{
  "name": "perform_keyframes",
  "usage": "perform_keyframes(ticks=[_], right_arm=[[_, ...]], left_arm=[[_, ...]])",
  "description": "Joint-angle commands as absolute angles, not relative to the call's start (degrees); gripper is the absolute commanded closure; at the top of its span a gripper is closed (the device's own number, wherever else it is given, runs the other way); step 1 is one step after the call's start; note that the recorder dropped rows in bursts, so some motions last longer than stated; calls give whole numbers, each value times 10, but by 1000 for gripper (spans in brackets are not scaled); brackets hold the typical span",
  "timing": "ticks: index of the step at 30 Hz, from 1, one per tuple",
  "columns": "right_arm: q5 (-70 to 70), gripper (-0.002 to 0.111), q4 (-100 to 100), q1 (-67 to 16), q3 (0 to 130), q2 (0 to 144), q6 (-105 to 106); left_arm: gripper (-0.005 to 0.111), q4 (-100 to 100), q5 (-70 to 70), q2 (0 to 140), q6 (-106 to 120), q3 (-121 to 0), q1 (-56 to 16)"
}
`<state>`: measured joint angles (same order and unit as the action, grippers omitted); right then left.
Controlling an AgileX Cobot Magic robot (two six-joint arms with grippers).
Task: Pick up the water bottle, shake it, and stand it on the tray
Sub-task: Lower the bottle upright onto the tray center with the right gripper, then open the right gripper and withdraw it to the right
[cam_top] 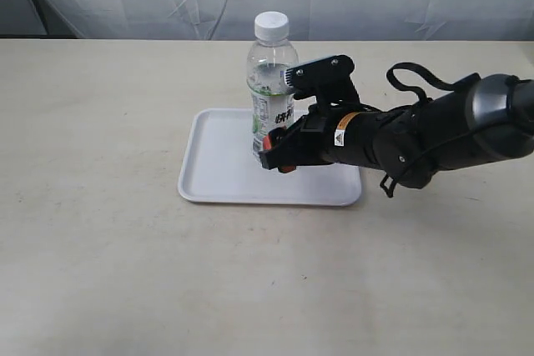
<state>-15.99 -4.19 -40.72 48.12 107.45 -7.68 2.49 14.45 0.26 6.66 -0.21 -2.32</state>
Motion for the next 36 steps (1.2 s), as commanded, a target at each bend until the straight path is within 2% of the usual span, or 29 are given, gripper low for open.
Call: perform_keyframes(ticks=[1,4,10,11,16,22,31,36], right_arm=[[-121,36,-45,-408,483,1054,-81],[-89,48,-46,-408,483,1042,-81],[-21,106,-46,-408,483,1015,-81],[-3,108,-46,-408,483,1011,-81],[60,108,-44,-408,475,983,-81],[45,108,-18,-408,404,896,-81],[62,108,42,-408,292,693,-81],[106,108,88,-408,271,581,-82]], left_arm=[[106,25,137,0,65,0,-23],[106,26,137,0,65,0,-23],[106,26,137,0,65,0,-23],[106,26,137,0,65,0,-23],[106,26,137,0,65,0,-23],[106,26,137,0,65,0,-23],[106,26,137,0,65,0,-23],[106,26,137,0,65,0,-23]])
